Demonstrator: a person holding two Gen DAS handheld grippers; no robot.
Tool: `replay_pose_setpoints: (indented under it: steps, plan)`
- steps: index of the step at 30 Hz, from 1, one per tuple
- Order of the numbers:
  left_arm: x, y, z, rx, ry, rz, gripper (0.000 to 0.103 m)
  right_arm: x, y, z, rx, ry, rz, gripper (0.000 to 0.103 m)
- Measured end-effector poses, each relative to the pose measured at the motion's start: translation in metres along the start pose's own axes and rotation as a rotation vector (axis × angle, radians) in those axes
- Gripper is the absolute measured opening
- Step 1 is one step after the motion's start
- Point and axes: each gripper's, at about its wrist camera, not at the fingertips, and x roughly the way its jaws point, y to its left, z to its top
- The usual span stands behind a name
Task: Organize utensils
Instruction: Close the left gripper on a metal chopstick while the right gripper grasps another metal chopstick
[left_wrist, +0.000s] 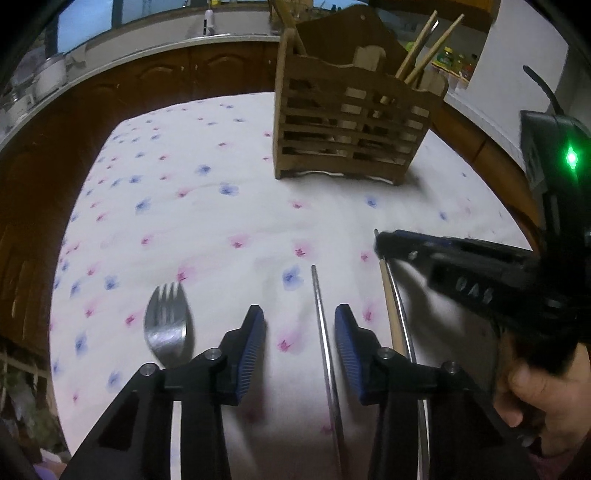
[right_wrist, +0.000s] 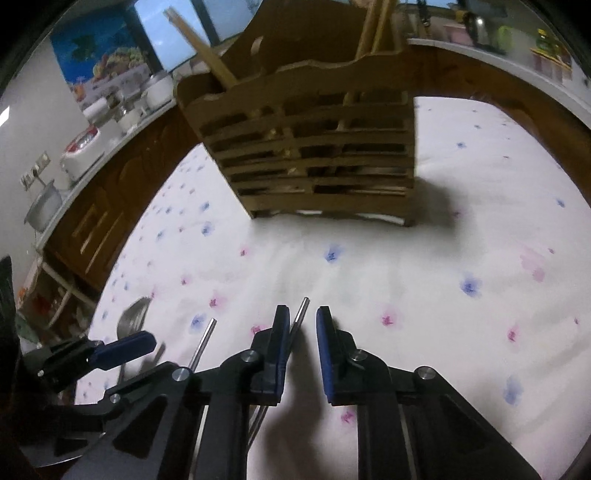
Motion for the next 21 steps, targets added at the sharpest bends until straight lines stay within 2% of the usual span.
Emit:
replay_pose_setpoints:
  steps: [3, 5, 7, 10, 14, 21]
  plan:
    - [0.014, -0.005, 0.005, 0.032, 0.027, 0.012, 0.032, 0.002, 0.005, 0.000, -0.058, 0.003, -0.016, 0.015]
    - [0.018, -0.011, 0.008, 0.067, 0.030, 0.040, 0.025, 0.002, 0.006, 0.002, -0.078, 0.009, -0.014, 0.012]
    - [0.022, -0.014, 0.009, 0.089, 0.032, 0.050, 0.014, 0.001, 0.006, 0.002, -0.112, 0.014, -0.027, 0.010]
    - [0.026, -0.016, 0.009, 0.111, 0.027, 0.054, 0.007, 0.001, 0.010, 0.000, -0.167, 0.015, -0.048, 0.010]
    - [0.028, -0.016, 0.009, 0.106, 0.023, 0.050, 0.005, 0.000, 0.012, 0.001, -0.191, 0.014, -0.063, 0.007]
    - [0.009, -0.004, 0.007, 0.043, -0.006, -0.002, 0.003, -0.018, -0.007, 0.001, -0.071, -0.004, 0.042, 0.003]
